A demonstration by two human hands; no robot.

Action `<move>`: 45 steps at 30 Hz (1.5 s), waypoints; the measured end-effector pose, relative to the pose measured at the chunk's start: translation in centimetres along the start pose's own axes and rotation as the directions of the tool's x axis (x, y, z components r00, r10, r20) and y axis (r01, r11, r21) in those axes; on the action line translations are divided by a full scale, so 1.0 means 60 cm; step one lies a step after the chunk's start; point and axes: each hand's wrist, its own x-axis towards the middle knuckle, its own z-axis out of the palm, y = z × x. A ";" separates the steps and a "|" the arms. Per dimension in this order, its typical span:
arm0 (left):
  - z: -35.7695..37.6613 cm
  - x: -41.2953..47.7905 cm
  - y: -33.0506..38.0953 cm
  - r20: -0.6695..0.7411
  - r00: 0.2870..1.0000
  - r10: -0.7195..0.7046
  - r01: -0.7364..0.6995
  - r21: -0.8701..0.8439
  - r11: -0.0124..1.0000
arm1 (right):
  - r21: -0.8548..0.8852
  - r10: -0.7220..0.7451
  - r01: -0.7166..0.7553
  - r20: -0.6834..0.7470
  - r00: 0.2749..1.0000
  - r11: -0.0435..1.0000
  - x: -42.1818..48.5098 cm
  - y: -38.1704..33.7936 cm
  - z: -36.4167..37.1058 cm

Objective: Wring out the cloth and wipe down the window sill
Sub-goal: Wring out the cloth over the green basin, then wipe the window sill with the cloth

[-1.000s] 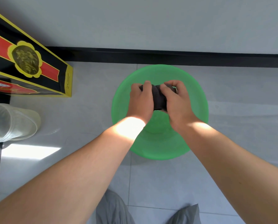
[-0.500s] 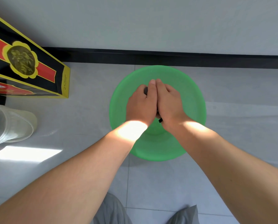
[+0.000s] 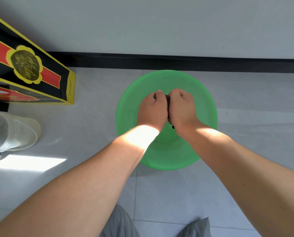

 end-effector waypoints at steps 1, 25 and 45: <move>0.002 -0.001 -0.001 -0.004 1.000 -0.016 0.015 -0.012 1.000 | -0.004 -0.002 0.002 -0.002 1.000 1.000 -0.001 0.001 -0.001; -0.110 -0.128 0.141 0.089 0.992 0.095 -0.077 -0.182 0.980 | 0.182 0.306 -0.319 0.093 0.947 0.930 -0.120 -0.149 -0.090; -0.360 -0.498 0.514 0.301 0.948 0.101 -0.048 -0.180 0.983 | 0.216 0.083 -0.115 0.149 0.985 0.970 -0.557 -0.578 -0.219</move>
